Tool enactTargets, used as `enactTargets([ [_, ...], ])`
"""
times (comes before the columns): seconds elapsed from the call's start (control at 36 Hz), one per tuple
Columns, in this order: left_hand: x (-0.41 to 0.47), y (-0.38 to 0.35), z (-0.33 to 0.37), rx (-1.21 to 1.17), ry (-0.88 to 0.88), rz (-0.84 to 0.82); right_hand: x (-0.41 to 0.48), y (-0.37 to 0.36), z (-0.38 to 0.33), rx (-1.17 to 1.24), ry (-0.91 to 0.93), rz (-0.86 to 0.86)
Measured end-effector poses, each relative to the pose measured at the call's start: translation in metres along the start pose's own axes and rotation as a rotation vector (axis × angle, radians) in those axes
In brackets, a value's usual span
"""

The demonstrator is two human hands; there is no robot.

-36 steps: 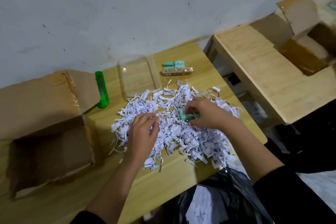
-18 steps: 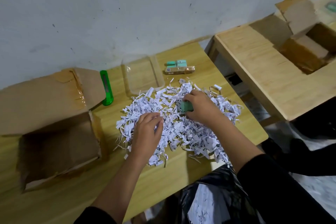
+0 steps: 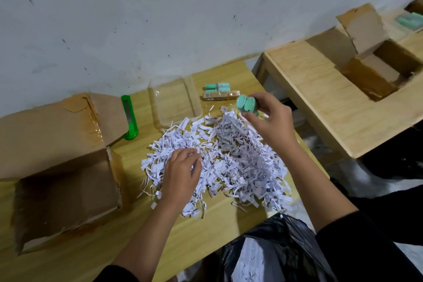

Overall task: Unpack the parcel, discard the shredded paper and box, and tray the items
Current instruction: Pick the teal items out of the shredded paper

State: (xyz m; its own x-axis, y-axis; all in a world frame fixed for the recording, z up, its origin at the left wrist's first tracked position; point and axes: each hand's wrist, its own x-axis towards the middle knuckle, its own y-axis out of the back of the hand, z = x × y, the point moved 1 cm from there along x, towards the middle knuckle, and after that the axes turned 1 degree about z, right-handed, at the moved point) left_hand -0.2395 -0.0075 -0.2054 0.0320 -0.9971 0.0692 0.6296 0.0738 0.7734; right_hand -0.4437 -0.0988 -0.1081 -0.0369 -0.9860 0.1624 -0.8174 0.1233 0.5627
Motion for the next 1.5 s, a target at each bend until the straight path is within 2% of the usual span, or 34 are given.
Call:
enactTargets([
  [0.14, 0.001, -0.003, 0.0, 0.032, -0.016, 0.035, 0.034, 0.0, 0.01, -0.069, 0.017, 0.068],
  [0.33, 0.0, -0.001, -0.001, 0.064, -0.056, 0.107, 0.077, -0.025, 0.048, -0.279, -0.029, 0.021],
  [0.42, 0.003, 0.0, -0.006, 0.132, -0.038, 0.094, 0.084, -0.033, 0.058, -0.326, -0.009, -0.032],
  [0.53, 0.007, -0.002, -0.01, 0.128, 0.002, 0.071, 0.083, -0.047, 0.059, -0.387, 0.115, -0.135],
  [0.83, 0.01, -0.003, -0.008, 0.066, -0.012, 0.012, 0.104, -0.083, 0.054, -0.466, 0.112, -0.128],
  [1.0, 0.006, 0.006, -0.008, 0.071, -0.07, 0.229, 0.099, -0.084, 0.053, -0.435, 0.114, -0.177],
  [1.11, 0.003, 0.013, -0.013, 0.058, -0.029, 0.392, 0.075, -0.084, 0.041, -0.347, 0.214, -0.111],
  [1.17, 0.002, 0.016, -0.017, 0.011, 0.025, 0.415, 0.063, -0.09, 0.035, -0.303, 0.224, -0.196],
  [1.25, 0.004, 0.023, -0.023, -0.058, 0.205, 0.366, 0.055, -0.102, 0.034, -0.331, 0.234, -0.328],
  [1.33, 0.007, 0.022, -0.029, -0.075, 0.343, 0.21, 0.054, -0.112, 0.037, -0.323, 0.23, -0.347],
  [1.42, 0.008, 0.018, -0.033, -0.027, 0.313, 0.107, 0.05, -0.12, 0.04, -0.373, 0.228, -0.38],
  [1.5, 0.006, 0.018, -0.033, -0.028, 0.256, 0.072, 0.041, -0.118, 0.039, -0.37, 0.22, -0.365],
])
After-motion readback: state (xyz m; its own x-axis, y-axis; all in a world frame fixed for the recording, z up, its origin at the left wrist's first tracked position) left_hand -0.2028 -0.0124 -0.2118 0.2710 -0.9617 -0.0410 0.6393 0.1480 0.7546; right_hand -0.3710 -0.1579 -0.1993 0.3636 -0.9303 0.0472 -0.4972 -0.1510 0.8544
